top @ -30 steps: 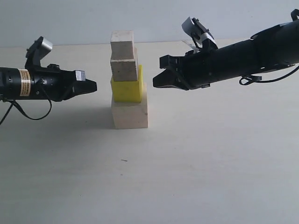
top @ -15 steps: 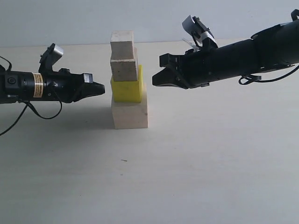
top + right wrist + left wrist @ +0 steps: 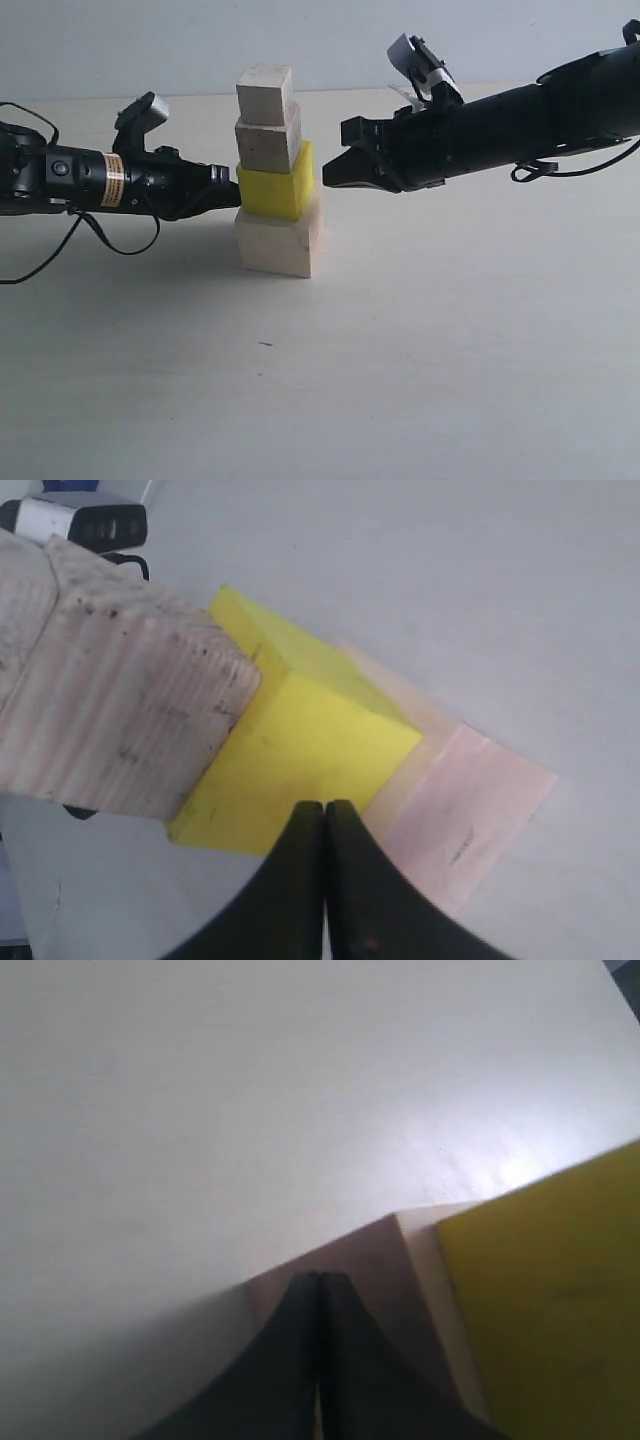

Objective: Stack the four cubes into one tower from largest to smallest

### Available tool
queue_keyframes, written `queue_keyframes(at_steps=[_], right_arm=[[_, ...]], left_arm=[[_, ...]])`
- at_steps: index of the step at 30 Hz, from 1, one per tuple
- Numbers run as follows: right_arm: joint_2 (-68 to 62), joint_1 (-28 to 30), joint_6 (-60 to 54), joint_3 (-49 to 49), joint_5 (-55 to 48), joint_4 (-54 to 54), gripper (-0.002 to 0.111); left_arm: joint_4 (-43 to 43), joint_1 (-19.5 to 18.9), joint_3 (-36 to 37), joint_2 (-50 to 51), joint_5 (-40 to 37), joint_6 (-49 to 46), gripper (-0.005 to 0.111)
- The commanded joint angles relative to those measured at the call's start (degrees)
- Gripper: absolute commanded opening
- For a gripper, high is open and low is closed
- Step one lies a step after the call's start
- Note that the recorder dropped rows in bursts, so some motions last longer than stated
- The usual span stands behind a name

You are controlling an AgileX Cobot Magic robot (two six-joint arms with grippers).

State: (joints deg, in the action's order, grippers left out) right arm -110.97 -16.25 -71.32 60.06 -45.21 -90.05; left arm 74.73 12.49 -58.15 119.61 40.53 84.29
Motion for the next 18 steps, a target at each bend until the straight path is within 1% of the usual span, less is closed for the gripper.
queue_keyframes(at_steps=[1, 4, 6, 11, 14, 18], right_arm=[[-0.03, -0.05, -0.49, 0.37, -0.53, 0.53, 0.000], [-0.03, -0.05, -0.49, 0.37, -0.69, 0.53, 0.000], [-0.03, -0.05, 1.42, 0.37, -0.99, 1.48, 0.000], [-0.03, -0.05, 7.53, 0.37, 2.54, 7.79, 0.000], [-0.03, -0.05, 7.53, 0.37, 2.54, 7.91, 0.000], [-0.03, -0.05, 7.90, 0.37, 2.54, 8.04, 0.000]], left_arm=[[-0.29, -0.23, -0.46, 0.09, -1.03, -0.10, 0.000], [-0.07, -0.23, -0.46, 0.09, -0.87, 0.14, 0.000], [0.08, -0.23, -0.46, 0.09, -0.24, 0.27, 0.000], [0.08, -0.23, 1.15, 0.09, 2.29, 0.52, 0.000], [-1.01, -0.23, 3.22, 0.09, 3.80, 0.39, 0.000], [-1.36, -0.23, 4.20, 0.09, 5.93, 0.11, 0.000]])
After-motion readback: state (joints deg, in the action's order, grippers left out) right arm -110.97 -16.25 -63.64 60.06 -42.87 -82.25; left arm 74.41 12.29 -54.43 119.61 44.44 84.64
